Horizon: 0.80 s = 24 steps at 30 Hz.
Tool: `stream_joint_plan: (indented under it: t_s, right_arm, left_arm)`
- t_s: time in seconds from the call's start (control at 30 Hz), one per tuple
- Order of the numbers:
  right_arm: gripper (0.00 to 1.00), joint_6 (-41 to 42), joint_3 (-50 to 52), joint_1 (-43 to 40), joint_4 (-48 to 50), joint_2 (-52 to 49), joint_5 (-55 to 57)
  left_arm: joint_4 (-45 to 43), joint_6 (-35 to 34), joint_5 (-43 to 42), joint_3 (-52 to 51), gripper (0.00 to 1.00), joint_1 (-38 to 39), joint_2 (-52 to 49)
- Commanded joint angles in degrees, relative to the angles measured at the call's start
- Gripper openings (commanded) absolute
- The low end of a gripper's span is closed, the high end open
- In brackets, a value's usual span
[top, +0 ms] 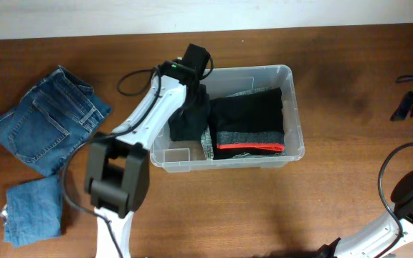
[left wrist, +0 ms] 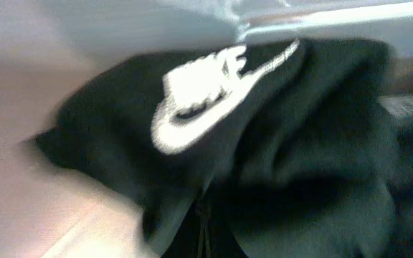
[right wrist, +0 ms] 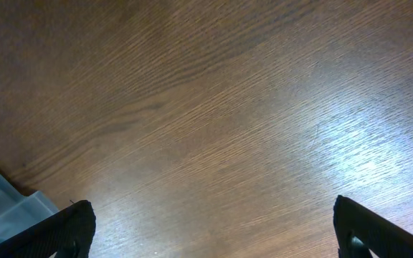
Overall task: Pack container
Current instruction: 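Withdraw the left gripper left toward the small blue denim item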
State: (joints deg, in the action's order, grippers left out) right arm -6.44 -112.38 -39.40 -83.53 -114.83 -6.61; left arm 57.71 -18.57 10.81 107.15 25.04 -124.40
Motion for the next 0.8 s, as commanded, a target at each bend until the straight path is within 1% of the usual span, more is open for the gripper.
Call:
stream_joint_plan:
  t_s: [0.0,0.07,0.1,0.23,0.3,0.37,0.47,0.57,0.6,0.67,0.77]
  right_arm:
    - [0.98,0.1,0.0,0.0,0.0,0.3,-0.3]
    - [0.98,0.1,0.0,0.0,0.0,0.3,-0.3]
    - [0.98,0.1,0.0,0.0,0.0,0.3,-0.3]
    - [0.98,0.1,0.0,0.0,0.0,0.3,-0.3]
    - [0.98,0.1,0.0,0.0,0.0,0.3,-0.3]
    - [0.98,0.1,0.0,0.0,0.0,0.3,-0.3]
    - [0.98,0.1,0.0,0.0,0.0,0.3,-0.3]
    - [0.98,0.1,0.0,0.0,0.0,0.3,-0.3]
    - [0.98,0.1,0.0,0.0,0.0,0.3,-0.3]
    - [0.98,0.1,0.0,0.0,0.0,0.3,-0.3]
    - [0.98,0.1,0.0,0.0,0.0,0.3,-0.3]
  left_arm:
    - [3.5,0.0,1.3,2.5,0.01,-1.1,13.1]
    - [7.4,-4.0,1.2,2.5,0.01,-2.9,18.8]
    - [9.0,-4.9,1.2,2.5,0.0,-4.0,21.0]
    - [15.9,-6.3,1.0,2.5,0.02,-8.3,26.8]
    - [19.5,-6.3,1.0,2.5,0.05,-10.2,28.4]
    - [22.5,-6.4,1.0,2.5,0.08,-12.5,29.2]
    - [26.1,-10.2,1.0,2.5,0.13,-16.6,29.3]
    - [29.6,-15.1,1.0,1.7,0.15,-22.4,29.3]
    - [31.1,-18.2,1.0,1.1,0.16,-24.6,29.3]
    - [33.2,-22.0,1.0,-1.4,0.19,-28.5,29.3]
    - [32.7,-22.9,1.1,-7.5,0.21,-31.8,29.3]
